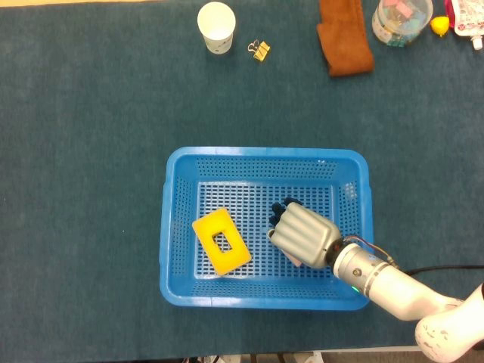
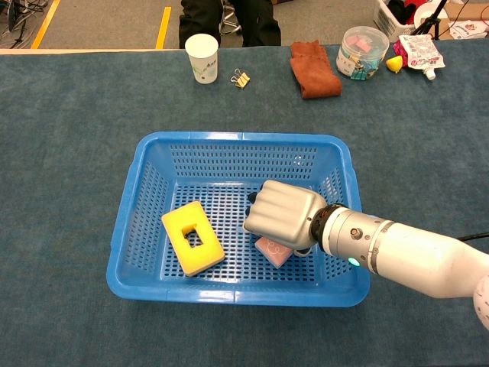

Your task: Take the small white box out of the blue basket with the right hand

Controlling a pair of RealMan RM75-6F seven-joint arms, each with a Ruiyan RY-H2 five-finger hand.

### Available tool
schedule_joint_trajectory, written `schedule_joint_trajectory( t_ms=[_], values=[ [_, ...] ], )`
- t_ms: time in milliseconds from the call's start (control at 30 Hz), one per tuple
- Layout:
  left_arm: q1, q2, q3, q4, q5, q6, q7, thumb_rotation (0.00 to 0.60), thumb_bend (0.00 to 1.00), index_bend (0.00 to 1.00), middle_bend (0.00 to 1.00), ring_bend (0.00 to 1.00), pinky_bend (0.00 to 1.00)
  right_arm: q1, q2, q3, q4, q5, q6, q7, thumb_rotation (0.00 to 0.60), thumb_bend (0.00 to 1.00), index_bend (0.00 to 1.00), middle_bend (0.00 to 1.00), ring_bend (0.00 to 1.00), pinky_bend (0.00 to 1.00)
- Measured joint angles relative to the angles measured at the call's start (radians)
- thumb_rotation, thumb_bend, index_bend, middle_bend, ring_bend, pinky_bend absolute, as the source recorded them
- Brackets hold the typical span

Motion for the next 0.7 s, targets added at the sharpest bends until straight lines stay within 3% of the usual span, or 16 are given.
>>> schedule_joint_trajectory(
  t_ms=[367, 700],
  values=[
    [0.003, -0.002, -0.002, 0.0, -0.006, 0.001, 0.005, 0.6, 0.23, 0.33, 0.32, 0.23, 0.24, -0.005, 0.013, 0.019, -0.01, -0.027, 0.006, 0.038, 0.6, 0.2, 0.5, 0.38, 0.22, 0.37],
    [-0.01, 0.008, -0.011, -0.005, -0.007, -0.014, 0.008, 0.6, 0.23, 0.33, 0.32, 0.23, 0.24, -0.045, 0.217, 0.108, -0.177, -0.139, 0.107, 0.196, 0.6, 0.2, 0.5, 0.38, 0.22, 0.37]
  ],
)
